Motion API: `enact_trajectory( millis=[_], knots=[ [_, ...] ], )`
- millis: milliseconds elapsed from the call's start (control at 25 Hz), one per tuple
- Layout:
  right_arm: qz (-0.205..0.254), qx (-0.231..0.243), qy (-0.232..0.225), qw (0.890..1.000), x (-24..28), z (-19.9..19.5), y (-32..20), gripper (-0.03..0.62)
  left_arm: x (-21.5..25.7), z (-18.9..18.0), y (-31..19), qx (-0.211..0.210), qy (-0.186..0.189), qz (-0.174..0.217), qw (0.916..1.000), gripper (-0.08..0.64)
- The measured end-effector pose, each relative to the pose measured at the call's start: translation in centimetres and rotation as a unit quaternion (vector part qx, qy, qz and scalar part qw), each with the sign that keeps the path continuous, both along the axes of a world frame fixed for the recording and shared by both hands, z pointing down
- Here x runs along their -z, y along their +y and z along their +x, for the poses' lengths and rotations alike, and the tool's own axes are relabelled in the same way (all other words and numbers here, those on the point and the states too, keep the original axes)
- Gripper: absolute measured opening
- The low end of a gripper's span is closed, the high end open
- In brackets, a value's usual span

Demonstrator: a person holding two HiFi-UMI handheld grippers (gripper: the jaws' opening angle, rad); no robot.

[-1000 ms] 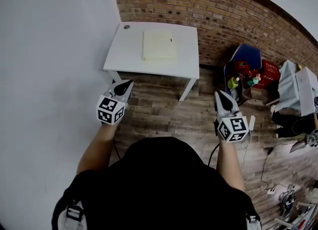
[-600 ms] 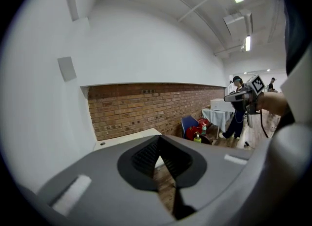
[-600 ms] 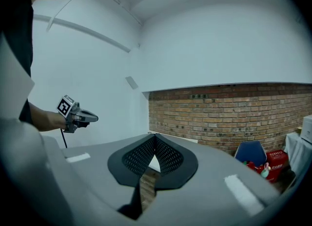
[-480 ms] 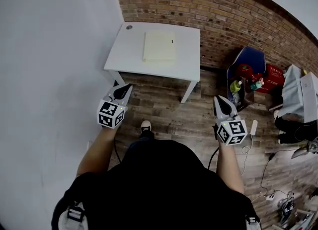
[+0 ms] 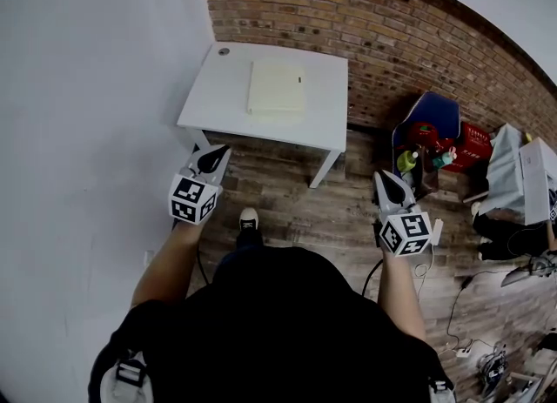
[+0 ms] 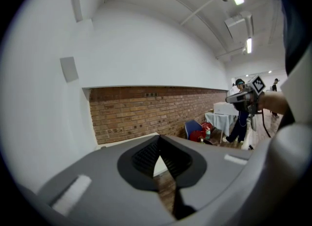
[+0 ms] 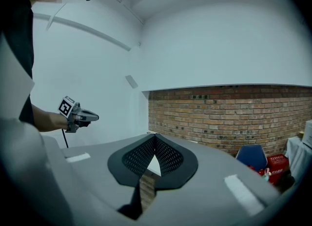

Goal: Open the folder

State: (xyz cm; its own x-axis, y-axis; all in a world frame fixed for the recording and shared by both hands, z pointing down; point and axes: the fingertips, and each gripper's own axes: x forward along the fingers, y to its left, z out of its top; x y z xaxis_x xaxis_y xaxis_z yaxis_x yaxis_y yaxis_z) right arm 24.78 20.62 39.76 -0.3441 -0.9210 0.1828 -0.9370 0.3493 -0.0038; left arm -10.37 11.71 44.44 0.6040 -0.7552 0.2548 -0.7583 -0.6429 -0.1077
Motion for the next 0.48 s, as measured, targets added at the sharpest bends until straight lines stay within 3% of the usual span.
enact_trajectory(
  millis=[480],
  knots=[
    [-0.018, -0.016, 0.015, 1.000, -0.7, -1.0, -3.3, 0.002, -1.0, -1.9, -3.8, 0.005, 0.003, -0.007, 1.0000, 0.002]
  ],
)
